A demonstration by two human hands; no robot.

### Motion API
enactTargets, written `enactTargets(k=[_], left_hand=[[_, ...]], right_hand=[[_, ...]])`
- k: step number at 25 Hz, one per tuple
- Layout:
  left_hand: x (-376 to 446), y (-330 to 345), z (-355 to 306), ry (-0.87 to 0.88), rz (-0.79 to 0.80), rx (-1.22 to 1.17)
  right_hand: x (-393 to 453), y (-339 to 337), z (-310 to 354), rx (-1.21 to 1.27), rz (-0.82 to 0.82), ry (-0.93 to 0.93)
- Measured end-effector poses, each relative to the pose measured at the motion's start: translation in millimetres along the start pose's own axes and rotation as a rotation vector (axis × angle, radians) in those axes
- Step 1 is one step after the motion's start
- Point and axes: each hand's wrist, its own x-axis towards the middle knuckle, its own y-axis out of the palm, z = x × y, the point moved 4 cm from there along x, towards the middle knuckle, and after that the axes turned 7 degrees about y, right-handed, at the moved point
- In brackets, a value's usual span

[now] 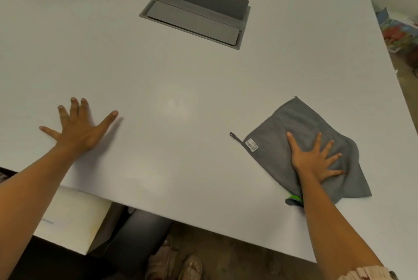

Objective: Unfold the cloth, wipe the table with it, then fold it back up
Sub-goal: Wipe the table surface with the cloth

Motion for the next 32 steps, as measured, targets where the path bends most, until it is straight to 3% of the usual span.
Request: enactTargets(k=[8, 15, 22, 28, 32], left_hand=[[-2, -6, 14, 0.030, 0.041, -0.049], [10, -3, 16, 0.024, -0.045, -0.073], [33, -18, 45, 0.129, -0.049, -0.062], [36, -25, 48, 0.143, 0.003, -0.176], [37, -29, 47, 0.091, -0.014, -0.254]], right_hand=[[-67, 30, 74, 0.018, 0.031, 0.012], [-136, 80, 222, -0.030, 0.060, -0.210], [-198, 127, 335, -0.072, 0.043, -0.423], [-277, 154, 368, -0.081, 0.064, -0.624], [-328, 158, 331, -0.097, 0.093, -0.789]])
